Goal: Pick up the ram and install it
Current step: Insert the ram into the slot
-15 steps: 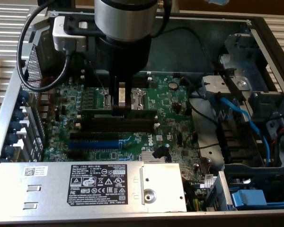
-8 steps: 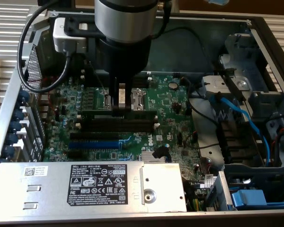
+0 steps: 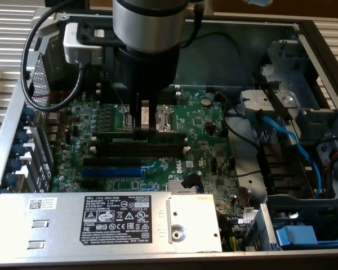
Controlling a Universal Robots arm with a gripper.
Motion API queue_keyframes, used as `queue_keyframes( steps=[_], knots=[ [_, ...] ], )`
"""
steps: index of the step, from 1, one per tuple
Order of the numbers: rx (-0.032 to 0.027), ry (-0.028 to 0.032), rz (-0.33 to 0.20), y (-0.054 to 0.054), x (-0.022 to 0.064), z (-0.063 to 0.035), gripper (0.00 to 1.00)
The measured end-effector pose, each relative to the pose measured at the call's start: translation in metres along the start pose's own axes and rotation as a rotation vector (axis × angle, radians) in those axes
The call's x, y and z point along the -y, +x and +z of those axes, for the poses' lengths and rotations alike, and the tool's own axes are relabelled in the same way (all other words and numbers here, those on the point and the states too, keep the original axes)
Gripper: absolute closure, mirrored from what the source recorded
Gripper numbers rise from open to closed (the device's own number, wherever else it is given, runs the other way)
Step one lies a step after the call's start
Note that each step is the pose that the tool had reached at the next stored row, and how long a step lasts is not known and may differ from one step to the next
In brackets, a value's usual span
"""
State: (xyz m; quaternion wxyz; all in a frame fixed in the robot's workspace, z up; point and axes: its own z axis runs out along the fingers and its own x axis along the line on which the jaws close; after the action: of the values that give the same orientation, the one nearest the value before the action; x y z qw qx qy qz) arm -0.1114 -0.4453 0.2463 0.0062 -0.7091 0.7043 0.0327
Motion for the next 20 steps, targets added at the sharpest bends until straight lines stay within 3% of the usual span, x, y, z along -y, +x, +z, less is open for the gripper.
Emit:
queue_keyframes(
  steps=[15,20],
  knots=[
    [-0.0006,0.001,0.017,-0.0005,-0.0014,0.0022,0.88],
    [-0.0044,0.0023,0.024,-0.0004,-0.0017,0.0028,0.88]
  ],
)
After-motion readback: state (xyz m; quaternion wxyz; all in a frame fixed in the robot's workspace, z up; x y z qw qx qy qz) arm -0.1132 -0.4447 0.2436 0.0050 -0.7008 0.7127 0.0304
